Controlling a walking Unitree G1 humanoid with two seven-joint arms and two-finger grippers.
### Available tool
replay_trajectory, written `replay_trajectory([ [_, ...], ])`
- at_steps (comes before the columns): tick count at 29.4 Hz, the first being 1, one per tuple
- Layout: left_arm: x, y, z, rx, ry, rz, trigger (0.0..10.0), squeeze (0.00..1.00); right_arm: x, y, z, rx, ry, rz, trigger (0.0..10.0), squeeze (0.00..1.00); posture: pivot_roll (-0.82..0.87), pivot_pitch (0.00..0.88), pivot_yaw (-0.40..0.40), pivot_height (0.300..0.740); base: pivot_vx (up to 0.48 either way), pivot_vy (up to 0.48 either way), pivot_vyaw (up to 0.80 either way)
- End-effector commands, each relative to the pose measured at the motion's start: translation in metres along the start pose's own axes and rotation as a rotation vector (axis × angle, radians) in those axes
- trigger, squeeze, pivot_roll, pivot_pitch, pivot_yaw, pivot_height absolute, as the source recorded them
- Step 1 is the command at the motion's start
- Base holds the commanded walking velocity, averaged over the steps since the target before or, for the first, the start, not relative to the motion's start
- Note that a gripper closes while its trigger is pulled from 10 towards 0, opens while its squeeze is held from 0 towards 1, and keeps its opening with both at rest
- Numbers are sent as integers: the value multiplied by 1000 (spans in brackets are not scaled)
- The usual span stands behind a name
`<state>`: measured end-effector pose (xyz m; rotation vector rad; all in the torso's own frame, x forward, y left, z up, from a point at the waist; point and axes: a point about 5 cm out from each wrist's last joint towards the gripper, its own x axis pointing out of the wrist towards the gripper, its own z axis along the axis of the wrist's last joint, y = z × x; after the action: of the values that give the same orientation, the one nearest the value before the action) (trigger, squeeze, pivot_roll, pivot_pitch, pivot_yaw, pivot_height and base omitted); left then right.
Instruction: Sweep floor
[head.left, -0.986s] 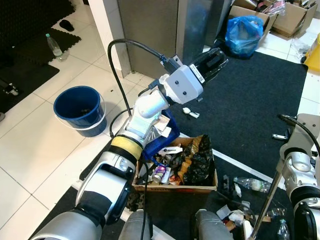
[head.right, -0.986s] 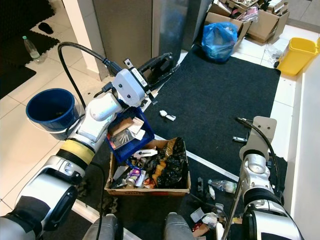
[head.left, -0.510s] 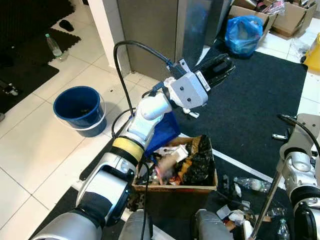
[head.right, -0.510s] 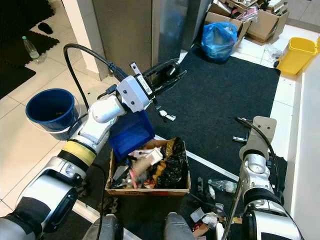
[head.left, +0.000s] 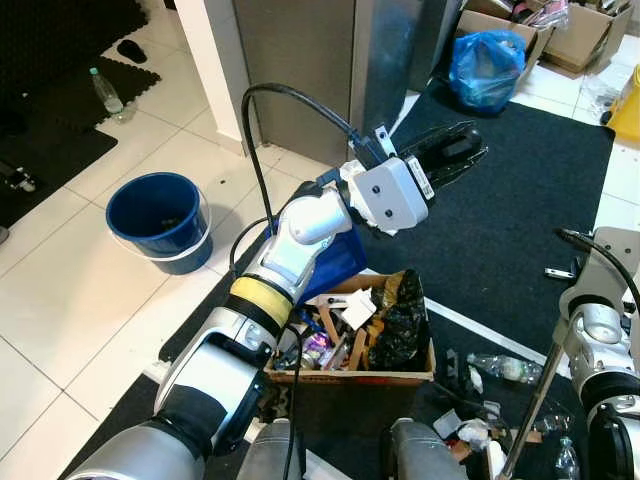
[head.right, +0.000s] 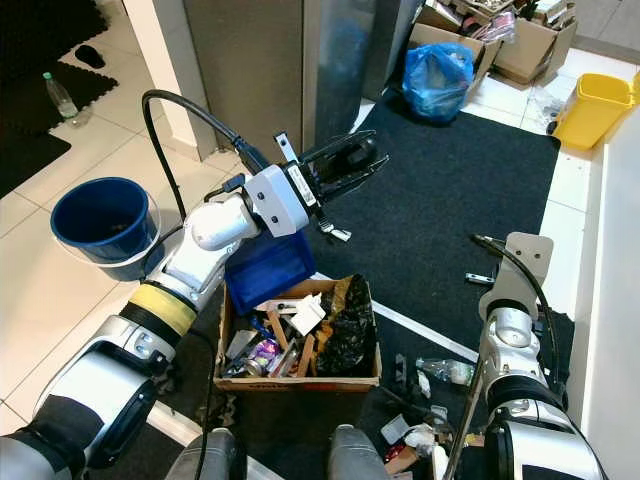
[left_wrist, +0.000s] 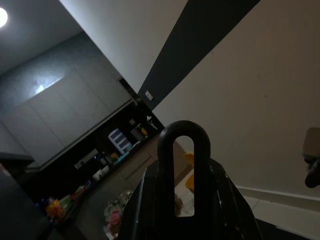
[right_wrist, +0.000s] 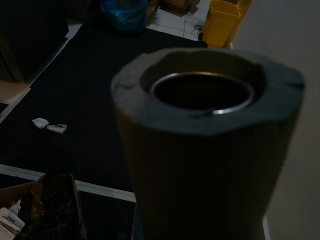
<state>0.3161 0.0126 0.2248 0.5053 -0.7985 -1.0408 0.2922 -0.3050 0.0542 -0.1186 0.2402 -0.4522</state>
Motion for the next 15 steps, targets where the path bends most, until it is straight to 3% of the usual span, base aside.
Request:
replay_trajectory([
  [1,4,9,16,113,-69,-42,10000,0,0,1,-1,0,8,-7,10000,0,105,53,12,740,0,0,0],
  [3,3,11,17,117,-70,-36,10000,0,0,1,-1,0,8,-7,10000,0,108,52,9,740,0,0,0],
  [9,-12,51,8,-106,-56,259,10000,0,1,2,1,-1,5,-4,10000,0,108,49,7,740,0,0,0],
  [11,-30,72,-5,-287,-41,460,10000,0,1,2,1,-2,6,-4,10000,0,108,51,4,740,0,0,0],
  [13,-44,83,-16,-429,-33,598,10000,0,1,2,1,-3,7,-4,10000,0,108,51,4,740,0,0,0],
  [15,-51,86,-20,-467,-18,652,10000,0,1,2,1,-3,8,-4,10000,0,108,51,3,740,0,0,0],
])
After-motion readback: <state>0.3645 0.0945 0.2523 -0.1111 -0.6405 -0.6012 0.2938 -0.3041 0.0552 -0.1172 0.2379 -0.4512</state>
